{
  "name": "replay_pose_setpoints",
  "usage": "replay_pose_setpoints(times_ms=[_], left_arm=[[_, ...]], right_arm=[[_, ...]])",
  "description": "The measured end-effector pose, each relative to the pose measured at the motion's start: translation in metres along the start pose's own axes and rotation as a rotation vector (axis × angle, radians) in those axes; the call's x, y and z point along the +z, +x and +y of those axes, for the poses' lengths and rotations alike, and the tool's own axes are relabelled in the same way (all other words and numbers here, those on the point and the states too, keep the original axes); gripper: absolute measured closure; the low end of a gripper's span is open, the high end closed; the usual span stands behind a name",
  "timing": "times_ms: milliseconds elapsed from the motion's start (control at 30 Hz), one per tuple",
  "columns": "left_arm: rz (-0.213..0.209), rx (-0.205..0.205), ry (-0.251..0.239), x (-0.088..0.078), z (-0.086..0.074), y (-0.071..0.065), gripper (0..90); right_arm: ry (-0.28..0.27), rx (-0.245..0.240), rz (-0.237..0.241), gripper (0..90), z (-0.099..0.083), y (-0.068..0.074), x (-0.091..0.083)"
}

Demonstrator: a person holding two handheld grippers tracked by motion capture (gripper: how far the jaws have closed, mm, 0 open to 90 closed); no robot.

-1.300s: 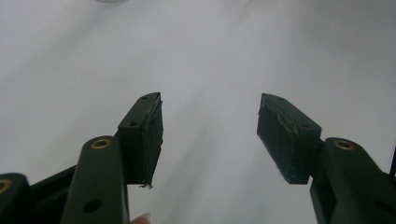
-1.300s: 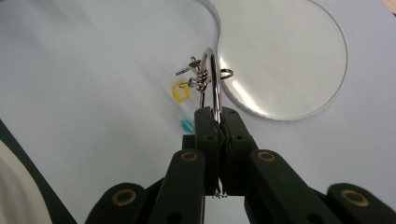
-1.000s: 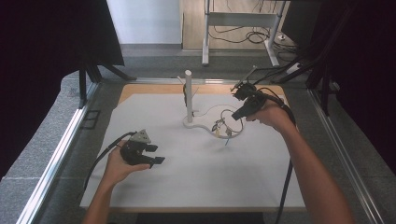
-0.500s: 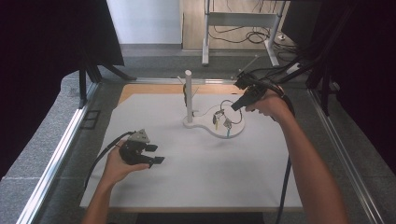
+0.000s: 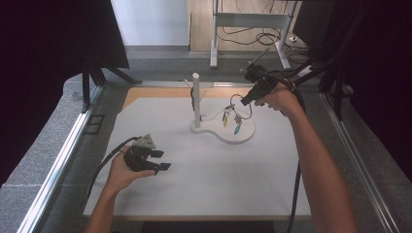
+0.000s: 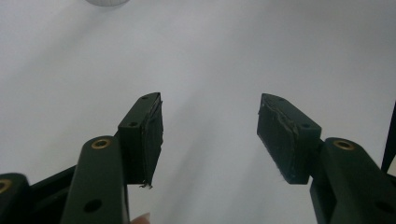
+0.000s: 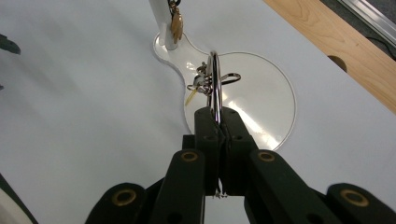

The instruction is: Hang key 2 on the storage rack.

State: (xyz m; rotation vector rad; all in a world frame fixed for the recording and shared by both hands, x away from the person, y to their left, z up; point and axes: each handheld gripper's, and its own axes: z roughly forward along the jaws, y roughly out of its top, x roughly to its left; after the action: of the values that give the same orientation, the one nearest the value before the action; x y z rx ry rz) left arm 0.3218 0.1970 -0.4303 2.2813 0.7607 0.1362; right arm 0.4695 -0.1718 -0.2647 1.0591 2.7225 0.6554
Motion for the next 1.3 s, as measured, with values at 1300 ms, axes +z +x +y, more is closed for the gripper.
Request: replay_pose_setpoints(times_ms=[1300], left_arm=[[0.001,-0.002,-0.017,-0.005,-0.001,-0.001,41.5]], right_arm=[[-0.039,0.066,0.016,87.2,0.032,-0.015,0.025]])
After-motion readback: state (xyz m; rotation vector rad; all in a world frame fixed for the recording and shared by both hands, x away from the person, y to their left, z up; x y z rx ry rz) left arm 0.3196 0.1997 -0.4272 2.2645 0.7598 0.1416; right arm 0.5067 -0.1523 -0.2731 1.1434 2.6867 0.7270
